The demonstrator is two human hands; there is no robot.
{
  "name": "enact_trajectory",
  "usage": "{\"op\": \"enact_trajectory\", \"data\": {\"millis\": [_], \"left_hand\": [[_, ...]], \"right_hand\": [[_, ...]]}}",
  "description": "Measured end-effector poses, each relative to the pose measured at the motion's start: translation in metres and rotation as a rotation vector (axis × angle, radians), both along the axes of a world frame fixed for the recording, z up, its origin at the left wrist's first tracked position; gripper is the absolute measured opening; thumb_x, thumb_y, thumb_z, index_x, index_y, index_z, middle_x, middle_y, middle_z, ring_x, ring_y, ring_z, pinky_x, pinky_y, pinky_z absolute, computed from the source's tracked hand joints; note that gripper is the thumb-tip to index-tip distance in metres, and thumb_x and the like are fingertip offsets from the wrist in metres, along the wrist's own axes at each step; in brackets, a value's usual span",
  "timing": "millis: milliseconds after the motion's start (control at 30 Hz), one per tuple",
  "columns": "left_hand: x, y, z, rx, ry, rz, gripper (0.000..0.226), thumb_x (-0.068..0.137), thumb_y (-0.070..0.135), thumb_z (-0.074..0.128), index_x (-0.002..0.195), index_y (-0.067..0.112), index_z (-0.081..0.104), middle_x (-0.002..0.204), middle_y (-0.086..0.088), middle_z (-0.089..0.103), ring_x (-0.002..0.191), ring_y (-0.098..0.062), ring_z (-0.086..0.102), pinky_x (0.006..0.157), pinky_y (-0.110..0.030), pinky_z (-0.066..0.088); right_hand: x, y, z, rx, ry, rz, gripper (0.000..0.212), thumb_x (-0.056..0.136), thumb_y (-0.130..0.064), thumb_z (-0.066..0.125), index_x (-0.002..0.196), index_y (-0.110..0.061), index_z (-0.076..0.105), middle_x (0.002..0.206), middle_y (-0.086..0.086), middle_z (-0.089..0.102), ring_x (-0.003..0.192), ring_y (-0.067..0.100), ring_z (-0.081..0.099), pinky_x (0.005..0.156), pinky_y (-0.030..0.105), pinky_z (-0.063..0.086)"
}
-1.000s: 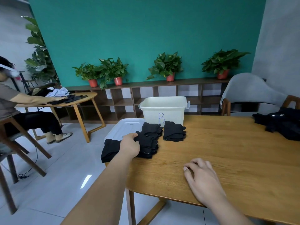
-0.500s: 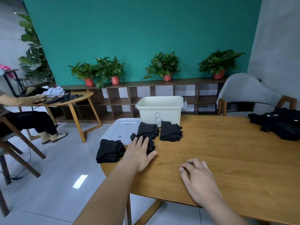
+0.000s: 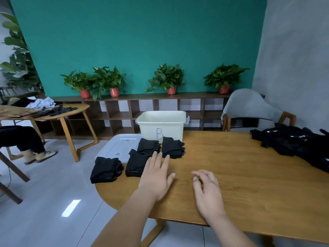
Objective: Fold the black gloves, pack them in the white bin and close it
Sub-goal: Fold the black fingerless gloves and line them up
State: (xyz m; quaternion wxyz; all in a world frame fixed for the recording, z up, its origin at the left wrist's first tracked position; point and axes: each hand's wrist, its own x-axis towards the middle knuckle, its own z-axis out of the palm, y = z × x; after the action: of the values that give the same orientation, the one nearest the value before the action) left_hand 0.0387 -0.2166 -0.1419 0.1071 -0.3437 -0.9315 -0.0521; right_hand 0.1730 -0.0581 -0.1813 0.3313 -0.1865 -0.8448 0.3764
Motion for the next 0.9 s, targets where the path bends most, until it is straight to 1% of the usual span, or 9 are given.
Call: {"op": "enact_trajectory", "data": {"millis": [67,133,233,333,400,533,667,800,900], "left_hand": [[0.020,0.017,-0.005,0.019,-0.030,-0.045,0.075,0.109,0.063,0.021,0.169,0.025,0.001,0.178,-0.005,-0.003,0.162,-0.022,-0.017,0.132,-0.044,-0.003],[0.039,0.035,-0.009,0.017,-0.065,-0.083,0.074,0.109,0.063,0.022,0.170,0.023,0.006,0.178,-0.004,0.001,0.162,-0.021,-0.014,0.132,-0.043,-0.003],[0.062,0.059,-0.011,0.009,-0.122,-0.125,0.074,0.109,0.063,0.022,0.170,0.023,0.010,0.178,-0.004,0.003,0.163,-0.020,-0.011,0.132,-0.042,-0.002],[0.076,0.084,-0.015,0.019,-0.176,-0.162,0.073,0.108,0.064,0.023,0.169,0.025,0.013,0.177,-0.003,0.005,0.163,-0.019,-0.008,0.132,-0.041,-0.001],[0.082,0.101,-0.017,0.036,-0.215,-0.178,0.073,0.107,0.066,0.024,0.168,0.027,0.015,0.177,-0.002,0.007,0.163,-0.020,-0.005,0.132,-0.041,0.002],[0.090,0.138,-0.014,0.044,-0.255,-0.222,0.075,0.106,0.070,0.024,0.168,0.028,0.017,0.177,-0.001,0.007,0.163,-0.021,-0.002,0.132,-0.042,0.004],[0.098,0.177,-0.012,0.056,-0.277,-0.271,0.075,0.105,0.071,0.023,0.168,0.031,0.018,0.177,-0.001,0.008,0.163,-0.021,0.000,0.132,-0.042,0.006],[0.101,0.212,-0.010,0.058,-0.289,-0.309,0.074,0.106,0.070,0.023,0.168,0.031,0.017,0.177,0.000,0.007,0.163,-0.021,0.001,0.132,-0.042,0.006],[0.097,0.235,-0.008,0.066,-0.285,-0.318,0.073,0.106,0.070,0.021,0.168,0.033,0.014,0.177,0.000,0.004,0.163,-0.021,-0.001,0.132,-0.042,0.004]], "right_hand": [[0.001,0.002,0.002,-0.083,0.063,-0.058,0.026,0.104,-0.022,0.054,0.120,-0.031,0.073,0.128,-0.012,0.053,0.127,0.013,0.046,0.109,0.026,0.032],[0.002,0.006,0.004,-0.141,0.087,-0.088,0.025,0.103,-0.021,0.055,0.119,-0.031,0.073,0.129,-0.008,0.053,0.127,0.015,0.047,0.112,0.029,0.033],[0.009,0.020,0.008,-0.135,0.063,-0.096,0.025,0.104,-0.022,0.053,0.120,-0.030,0.071,0.128,-0.008,0.053,0.126,0.014,0.047,0.114,0.031,0.034],[0.028,0.051,0.011,-0.027,-0.038,-0.105,0.029,0.107,-0.029,0.048,0.128,-0.030,0.068,0.131,-0.010,0.050,0.127,0.012,0.042,0.113,0.027,0.033],[0.044,0.080,0.013,0.056,-0.109,-0.134,0.033,0.108,-0.036,0.046,0.134,-0.030,0.064,0.134,-0.010,0.049,0.130,0.014,0.041,0.113,0.027,0.034],[0.077,0.142,0.024,0.164,-0.269,-0.220,0.043,0.108,-0.047,0.040,0.143,-0.029,0.058,0.139,-0.007,0.047,0.130,0.016,0.038,0.114,0.033,0.037],[0.104,0.202,0.042,0.205,-0.428,-0.330,0.051,0.107,-0.055,0.035,0.147,-0.028,0.054,0.143,-0.005,0.045,0.131,0.022,0.037,0.113,0.038,0.038],[0.119,0.255,0.059,0.212,-0.511,-0.420,0.056,0.106,-0.059,0.035,0.151,-0.029,0.049,0.148,-0.001,0.041,0.136,0.027,0.034,0.112,0.042,0.038],[0.122,0.290,0.070,0.234,-0.566,-0.474,0.062,0.105,-0.062,0.034,0.157,-0.029,0.040,0.159,0.004,0.033,0.145,0.031,0.027,0.116,0.048,0.038]]}}
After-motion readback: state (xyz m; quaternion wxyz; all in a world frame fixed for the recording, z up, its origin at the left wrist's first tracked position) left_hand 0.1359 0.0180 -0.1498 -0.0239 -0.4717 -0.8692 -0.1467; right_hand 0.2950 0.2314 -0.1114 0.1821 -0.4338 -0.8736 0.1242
